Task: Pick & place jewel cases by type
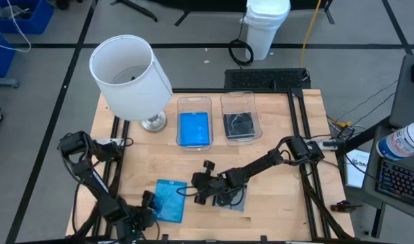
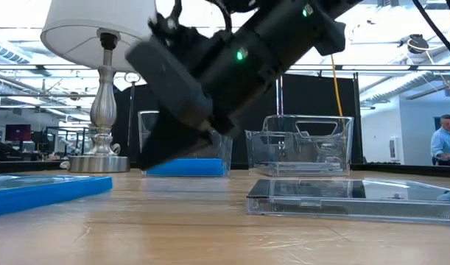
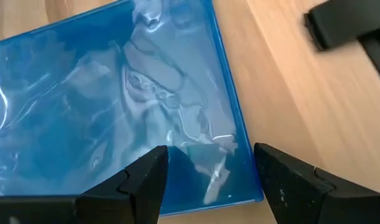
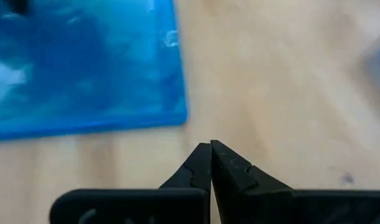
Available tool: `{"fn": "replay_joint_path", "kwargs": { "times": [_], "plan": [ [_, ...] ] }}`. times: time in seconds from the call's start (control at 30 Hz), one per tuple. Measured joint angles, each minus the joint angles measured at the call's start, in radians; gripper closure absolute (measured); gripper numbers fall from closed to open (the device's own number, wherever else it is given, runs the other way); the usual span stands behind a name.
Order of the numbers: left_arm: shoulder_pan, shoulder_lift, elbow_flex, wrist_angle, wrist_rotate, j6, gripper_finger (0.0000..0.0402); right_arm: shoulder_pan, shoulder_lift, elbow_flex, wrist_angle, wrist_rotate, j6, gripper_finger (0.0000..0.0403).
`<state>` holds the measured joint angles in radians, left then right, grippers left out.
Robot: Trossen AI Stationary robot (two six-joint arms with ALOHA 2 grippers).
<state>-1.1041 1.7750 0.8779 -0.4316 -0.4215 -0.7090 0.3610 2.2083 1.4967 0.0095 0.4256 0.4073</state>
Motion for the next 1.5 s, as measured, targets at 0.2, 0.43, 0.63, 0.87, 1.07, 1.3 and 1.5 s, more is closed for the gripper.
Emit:
{"fn": "replay_joint_path", "kwargs": {
  "times": [0.2, 0.43, 0.63, 0.87, 1.07, 1.3, 1.5],
  "plan": [
    [0.034, 0.001, -0.001, 0.002, 0.025, 0.045, 0.016, -0.016, -0.011, 0.0, -0.034, 0.036, -0.038, 0.0403],
    [0.034, 0.002, 0.018, 0.023, -0.015, 0.125, 0.016, -0.068, -0.012, 0.0, -0.035, -0.149, -0.06, 0.0397],
    [0.035, 0.006, 0.055, -0.034, -0.011, 0.155, 0.016, -0.099, -0.012, 0.0, -0.01, -0.22, -0.07, 0.0386],
    [0.034, 0.006, 0.057, -0.068, -0.011, 0.12, 0.016, -0.107, -0.012, 0.0, 0.094, -0.286, -0.163, 0.0372],
    [0.034, 0.006, 0.057, -0.067, -0.013, 0.102, 0.016, -0.106, -0.012, 0.0, 0.124, -0.353, -0.161, 0.035],
    [0.034, 0.006, 0.057, -0.066, -0.014, 0.101, 0.016, -0.113, -0.012, 0.0, 0.111, -0.351, -0.158, 0.0311],
    [0.035, 0.006, 0.057, -0.066, -0.014, 0.101, 0.016, -0.133, -0.012, 0.0, 0.091, -0.382, -0.119, 0.0263]
  ]
}}
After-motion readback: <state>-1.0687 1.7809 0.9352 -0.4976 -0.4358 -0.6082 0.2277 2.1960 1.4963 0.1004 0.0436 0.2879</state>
